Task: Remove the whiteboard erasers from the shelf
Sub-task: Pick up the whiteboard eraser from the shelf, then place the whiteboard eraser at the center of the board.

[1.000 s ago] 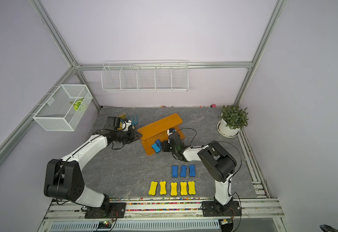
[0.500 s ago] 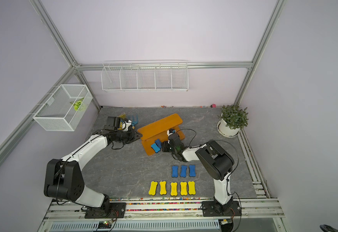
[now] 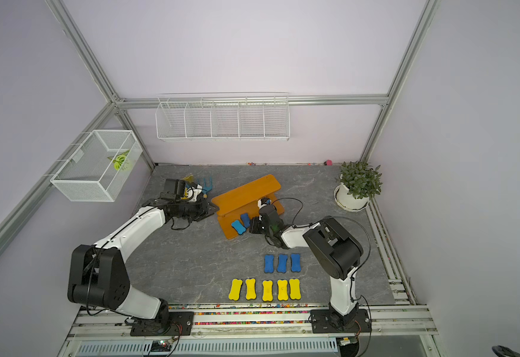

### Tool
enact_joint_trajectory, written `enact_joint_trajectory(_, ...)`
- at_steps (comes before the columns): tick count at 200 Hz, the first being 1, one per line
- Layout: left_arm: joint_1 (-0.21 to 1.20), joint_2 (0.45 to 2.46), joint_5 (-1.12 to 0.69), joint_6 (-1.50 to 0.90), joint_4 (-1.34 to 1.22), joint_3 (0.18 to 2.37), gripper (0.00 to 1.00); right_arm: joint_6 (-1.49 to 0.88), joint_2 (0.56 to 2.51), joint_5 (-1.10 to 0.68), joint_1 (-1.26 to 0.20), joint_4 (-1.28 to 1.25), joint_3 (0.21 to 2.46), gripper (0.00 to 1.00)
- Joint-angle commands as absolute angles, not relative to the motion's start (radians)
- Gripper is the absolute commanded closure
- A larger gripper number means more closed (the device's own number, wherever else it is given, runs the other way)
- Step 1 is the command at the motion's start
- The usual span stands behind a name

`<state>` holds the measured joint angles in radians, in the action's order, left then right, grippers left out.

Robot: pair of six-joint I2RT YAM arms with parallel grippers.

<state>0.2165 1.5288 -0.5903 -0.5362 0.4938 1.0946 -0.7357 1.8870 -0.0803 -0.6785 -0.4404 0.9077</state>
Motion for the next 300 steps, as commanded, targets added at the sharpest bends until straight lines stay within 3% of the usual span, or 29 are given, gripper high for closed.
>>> enact_joint_trajectory(1,0.221,1.499,-0.572,-0.506,0.519,1.126,0.63,-0.719,1.808,-0.039,-0.673,-0.377,0.883,1.0)
enact_joint_trajectory(56,0.214,1.485,-0.573,-0.496,0.516,1.112,0.62,-0.735,1.65,0.036,-0.701,-0.258,0.795,1.0)
enact_joint_trajectory(133,0.2,1.476,-0.61,-0.498,0.495,1.104,0.62,-0.865,1.387,0.176,-0.905,0.022,0.65,1.0)
enact_joint_trajectory(228,0.195,1.491,-0.616,-0.492,0.496,1.111,0.63,-0.824,1.469,0.054,-0.956,0.152,0.709,1.0)
enact_joint_trajectory(300,0.189,1.499,-0.618,-0.494,0.492,1.111,0.63,-0.833,1.463,-0.022,-0.991,0.212,0.717,0.92)
